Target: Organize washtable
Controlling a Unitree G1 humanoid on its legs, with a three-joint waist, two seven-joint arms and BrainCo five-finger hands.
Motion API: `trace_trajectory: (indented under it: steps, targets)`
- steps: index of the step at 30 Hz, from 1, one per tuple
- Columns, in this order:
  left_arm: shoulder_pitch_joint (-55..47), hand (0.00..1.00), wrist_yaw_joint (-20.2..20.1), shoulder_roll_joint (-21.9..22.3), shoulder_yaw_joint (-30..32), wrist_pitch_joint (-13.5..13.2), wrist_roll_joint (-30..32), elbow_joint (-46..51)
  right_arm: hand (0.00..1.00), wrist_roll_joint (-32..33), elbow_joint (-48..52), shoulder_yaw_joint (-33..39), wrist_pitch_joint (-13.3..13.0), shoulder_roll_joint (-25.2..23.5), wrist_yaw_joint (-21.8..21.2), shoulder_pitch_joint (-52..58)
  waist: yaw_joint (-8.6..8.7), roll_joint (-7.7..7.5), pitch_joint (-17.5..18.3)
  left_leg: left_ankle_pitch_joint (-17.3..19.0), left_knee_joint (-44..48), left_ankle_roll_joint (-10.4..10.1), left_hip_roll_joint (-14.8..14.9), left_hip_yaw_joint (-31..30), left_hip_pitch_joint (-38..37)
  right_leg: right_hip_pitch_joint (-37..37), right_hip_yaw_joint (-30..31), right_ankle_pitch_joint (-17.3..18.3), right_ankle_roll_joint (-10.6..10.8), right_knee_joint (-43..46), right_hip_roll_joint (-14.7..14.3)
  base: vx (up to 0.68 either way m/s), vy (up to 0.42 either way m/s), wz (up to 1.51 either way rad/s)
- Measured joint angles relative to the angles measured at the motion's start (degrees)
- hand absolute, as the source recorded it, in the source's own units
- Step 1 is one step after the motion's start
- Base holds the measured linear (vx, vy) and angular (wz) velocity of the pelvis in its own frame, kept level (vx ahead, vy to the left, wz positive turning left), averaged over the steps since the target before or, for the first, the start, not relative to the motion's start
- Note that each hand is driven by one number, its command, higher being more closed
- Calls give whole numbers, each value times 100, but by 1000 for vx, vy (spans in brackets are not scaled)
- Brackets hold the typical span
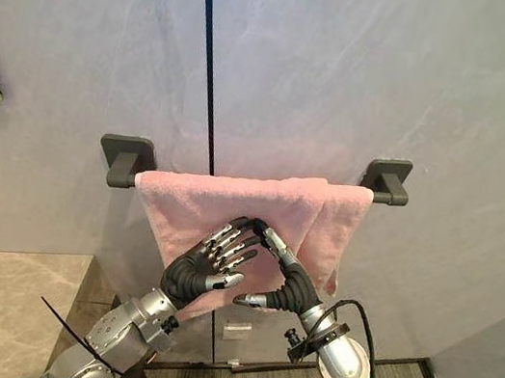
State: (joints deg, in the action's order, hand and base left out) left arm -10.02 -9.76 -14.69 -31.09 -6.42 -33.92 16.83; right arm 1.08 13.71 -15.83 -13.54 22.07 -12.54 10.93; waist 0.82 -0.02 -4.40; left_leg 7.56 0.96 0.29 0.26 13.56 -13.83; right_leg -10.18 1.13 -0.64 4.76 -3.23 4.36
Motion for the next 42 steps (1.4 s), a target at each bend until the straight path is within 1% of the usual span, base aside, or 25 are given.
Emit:
trace_trajectory:
  steps: [2, 3, 4, 7, 10, 13, 15, 18, 21, 24, 26, 32, 37, 42]
  targets:
    - [1, 0, 2, 139, 99, 2, 153, -61, 0, -137, -79, 25, -8, -164, 31, -64, 2, -1, -10, 0, 0, 1, -6, -11, 7, 1, -11, 0, 0, 0, 7, -35, -30, 3]
    - [1, 0, 2, 209, 164, 2, 260, -103, 0, -178, -144, 40, -9, -235, 71, -87, 4, -50, -40, -1, 0, 1, -8, -16, 8, 1, -17, 1, 1, 0, 10, -42, -30, 3]
    - [0, 0, 2, 270, 232, 3, 323, -116, 0, -196, -186, 80, -10, -336, 119, -90, 2, -42, -48, -1, 0, 2, -12, -29, 11, -3, -31, 2, 2, 1, 15, -55, -38, 6]
    - [2, 0, -1, 445, 419, -15, 545, -116, 0, -405, -281, 235, -10, -644, 226, -80, 11, -90, -68, -9, 2, 12, -25, -80, 72, 36, -80, 3, 3, 11, 31, -48, -35, 8]
    - [5, 0, 22, 672, 731, -84, 667, -116, 0, -537, -560, 456, 98, -866, 252, -53, -3, -95, -69, -10, 1, 14, -39, -96, 90, 41, -96, 6, 8, 11, 44, -19, -17, 3]
    - [5, 0, 127, 735, 989, -145, 774, -121, 0, -619, -681, 680, 291, -1013, 286, -13, 0, -89, -77, -10, -1, 14, -40, -103, 103, 51, -104, 8, 10, 9, 45, -7, -11, 1]
    - [2, 0, 133, 818, 1138, -170, 780, -185, 0, -620, -692, 983, 354, -1126, 386, 60, -2, -71, -103, -10, -5, 14, -40, -110, 105, 51, -111, 11, 11, 7, 45, -26, -39, 2]
    - [-1, 0, 136, 854, 1251, -171, 886, -190, 0, -620, -691, 1353, 393, -1272, 459, 102, 7, -73, -125, -10, -6, 14, -37, -112, 105, 51, -113, 11, 11, 6, 42, -32, -35, 0]
    - [-24, 0, 136, 982, 1414, -173, 989, -237, 0, -588, -689, 1718, 396, -1435, 531, 196, 5, -71, -130, -11, -5, 14, -36, -112, 105, 50, -113, 11, 11, 6, 42, -43, -36, 0]
    - [-93, 0, 128, 1059, 1553, -179, 991, -237, 0, -501, -689, 2061, 409, -1622, 667, 269, 31, -66, -132, -11, -5, 14, -35, -111, 104, 50, -112, 11, 10, 6, 42, -47, -35, -1]
    - [-254, 0, 127, 1132, 1714, -254, 991, -237, 0, -451, -689, 2326, 411, -1730, 761, 276, 78, -65, -132, -11, -5, 14, -34, -111, 105, 51, -112, 11, 10, 6, 42, -48, -37, 0]
    - [-472, 0, 106, 1251, 1970, -310, 989, -237, 0, -338, -689, 2716, 415, -1880, 901, 309, 122, -50, -139, -10, -6, 13, -31, -99, 120, 73, -104, 10, 10, 6, 40, -12, -10, 0]
    - [-782, 0, 93, 1366, 2219, -357, 983, -250, 0, -339, -688, 2901, 418, -1985, 1018, 367, 115, -31, -145, -11, -4, 12, -28, -96, 199, 157, -100, 9, 10, 11, 38, 0, 0, 0]
    - [-1214, 0, 111, 1471, 2598, -374, 859, -661, 0, -343, -617, 3004, 491, -2157, 1139, 593, 60, -31, -154, -8, -15, 11, -14, -95, 224, 171, -110, 12, 10, -4, 31, -8, -30, 1]
